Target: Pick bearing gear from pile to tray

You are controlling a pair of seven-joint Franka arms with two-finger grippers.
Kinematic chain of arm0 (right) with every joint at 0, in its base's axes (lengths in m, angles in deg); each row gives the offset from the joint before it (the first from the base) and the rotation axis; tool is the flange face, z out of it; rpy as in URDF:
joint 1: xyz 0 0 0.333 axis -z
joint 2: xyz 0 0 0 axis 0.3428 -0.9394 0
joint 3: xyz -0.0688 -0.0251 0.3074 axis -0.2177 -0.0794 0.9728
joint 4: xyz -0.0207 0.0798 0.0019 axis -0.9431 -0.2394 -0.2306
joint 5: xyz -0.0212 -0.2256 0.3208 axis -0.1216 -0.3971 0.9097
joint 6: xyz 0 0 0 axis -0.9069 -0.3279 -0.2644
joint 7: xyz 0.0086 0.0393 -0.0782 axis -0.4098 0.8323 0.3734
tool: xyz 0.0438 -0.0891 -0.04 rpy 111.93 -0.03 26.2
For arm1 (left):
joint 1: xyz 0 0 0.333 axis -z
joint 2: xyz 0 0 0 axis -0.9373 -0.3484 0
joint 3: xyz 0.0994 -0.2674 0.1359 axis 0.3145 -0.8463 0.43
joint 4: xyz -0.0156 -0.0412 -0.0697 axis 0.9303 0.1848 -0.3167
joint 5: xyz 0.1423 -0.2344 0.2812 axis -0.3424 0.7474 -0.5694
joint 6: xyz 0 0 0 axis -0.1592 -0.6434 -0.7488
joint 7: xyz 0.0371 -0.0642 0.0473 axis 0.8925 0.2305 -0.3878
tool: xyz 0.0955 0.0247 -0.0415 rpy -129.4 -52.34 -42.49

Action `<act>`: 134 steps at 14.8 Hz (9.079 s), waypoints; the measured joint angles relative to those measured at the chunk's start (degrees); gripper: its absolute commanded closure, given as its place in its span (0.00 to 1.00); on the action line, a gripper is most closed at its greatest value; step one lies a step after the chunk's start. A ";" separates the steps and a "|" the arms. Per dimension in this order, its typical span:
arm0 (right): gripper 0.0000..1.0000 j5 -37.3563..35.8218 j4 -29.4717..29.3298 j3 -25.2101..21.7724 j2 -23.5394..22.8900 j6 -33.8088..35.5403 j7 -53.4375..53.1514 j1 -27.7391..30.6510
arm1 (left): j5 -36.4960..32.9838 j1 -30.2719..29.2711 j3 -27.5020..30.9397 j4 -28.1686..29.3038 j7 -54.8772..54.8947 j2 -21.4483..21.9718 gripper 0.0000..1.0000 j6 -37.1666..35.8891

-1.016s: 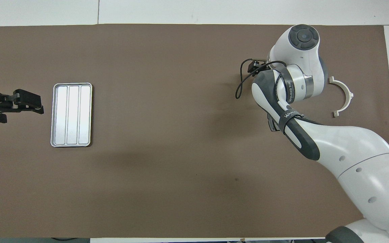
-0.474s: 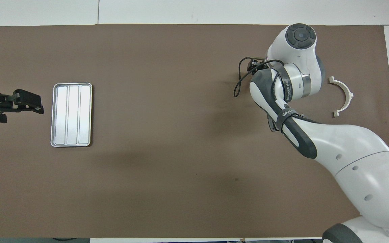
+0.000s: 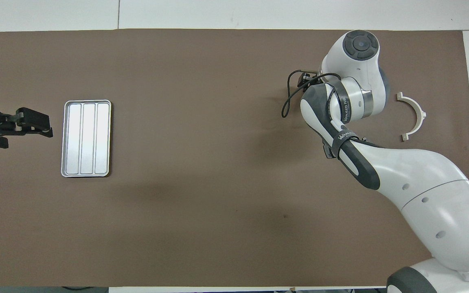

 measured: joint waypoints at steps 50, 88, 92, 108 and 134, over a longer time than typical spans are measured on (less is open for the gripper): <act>1.00 4.21 -11.92 6.20 -3.71 6.53 -58.40 -24.97 | 0.00 0.00 0.00 0.00 0.00 0.00 0.00 0.00; 0.00 -0.07 8.00 4.89 9.22 -2.45 19.12 13.67 | 0.62 22.13 -2.07 5.44 -30.16 -17.63 0.00 26.66; 0.00 -0.08 10.41 4.89 9.24 -3.83 19.12 14.50 | 0.49 24.29 -1.87 2.58 -35.11 -25.64 0.00 32.36; 0.05 -0.08 14.57 4.99 8.56 -10.10 19.00 14.52 | 0.29 25.97 -1.59 7.75 -37.87 -27.09 0.27 37.50; 1.00 -0.14 13.26 5.20 8.92 -7.15 18.86 14.35 | -0.09 -0.99 0.09 21.85 17.90 -10.42 1.00 33.38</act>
